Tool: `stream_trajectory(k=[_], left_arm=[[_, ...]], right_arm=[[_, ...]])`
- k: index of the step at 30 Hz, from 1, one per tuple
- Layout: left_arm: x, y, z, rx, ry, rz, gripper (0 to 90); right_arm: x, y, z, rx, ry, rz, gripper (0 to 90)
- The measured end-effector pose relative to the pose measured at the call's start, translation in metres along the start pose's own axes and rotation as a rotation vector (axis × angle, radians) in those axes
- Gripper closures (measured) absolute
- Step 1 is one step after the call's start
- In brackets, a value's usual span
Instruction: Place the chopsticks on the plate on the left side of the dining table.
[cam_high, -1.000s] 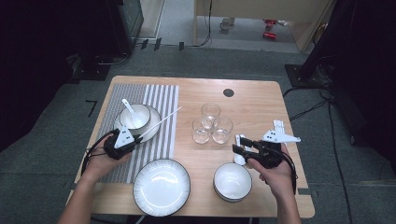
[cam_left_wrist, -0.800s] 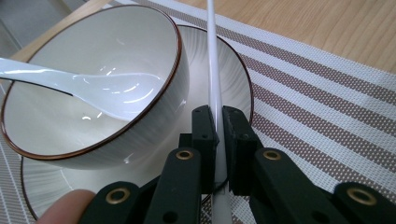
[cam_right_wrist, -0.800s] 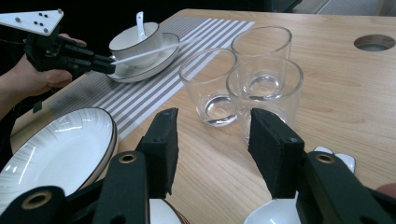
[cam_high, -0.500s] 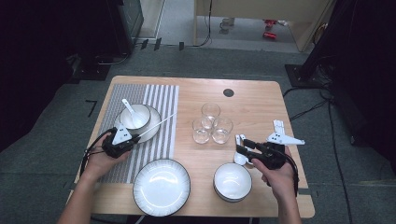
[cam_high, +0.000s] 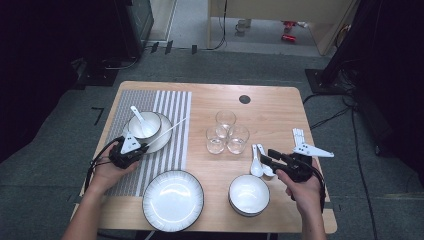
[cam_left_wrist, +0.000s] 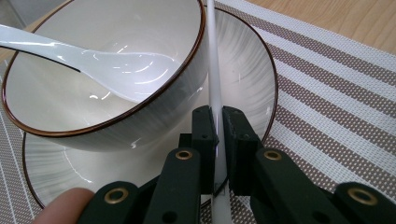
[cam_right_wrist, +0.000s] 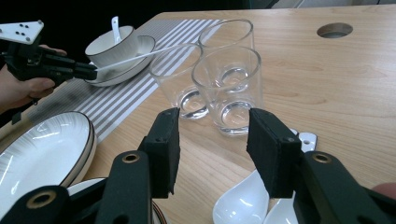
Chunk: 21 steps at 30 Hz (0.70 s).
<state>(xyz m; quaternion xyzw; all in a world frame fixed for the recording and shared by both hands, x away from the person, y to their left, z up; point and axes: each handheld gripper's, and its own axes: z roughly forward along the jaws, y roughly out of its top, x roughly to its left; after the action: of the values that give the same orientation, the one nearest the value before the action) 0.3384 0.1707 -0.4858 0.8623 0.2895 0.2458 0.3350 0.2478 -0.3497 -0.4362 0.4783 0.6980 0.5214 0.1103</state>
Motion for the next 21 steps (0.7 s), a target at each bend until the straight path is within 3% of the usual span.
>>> stream_trajectory(k=[21], left_arm=[[0.0020,-0.0018,-0.0001,0.021,0.050,-0.035,79.6]], right_arm=[[-0.0060,-0.0017,-0.0054,-0.003,-0.020,0.017,55.0]])
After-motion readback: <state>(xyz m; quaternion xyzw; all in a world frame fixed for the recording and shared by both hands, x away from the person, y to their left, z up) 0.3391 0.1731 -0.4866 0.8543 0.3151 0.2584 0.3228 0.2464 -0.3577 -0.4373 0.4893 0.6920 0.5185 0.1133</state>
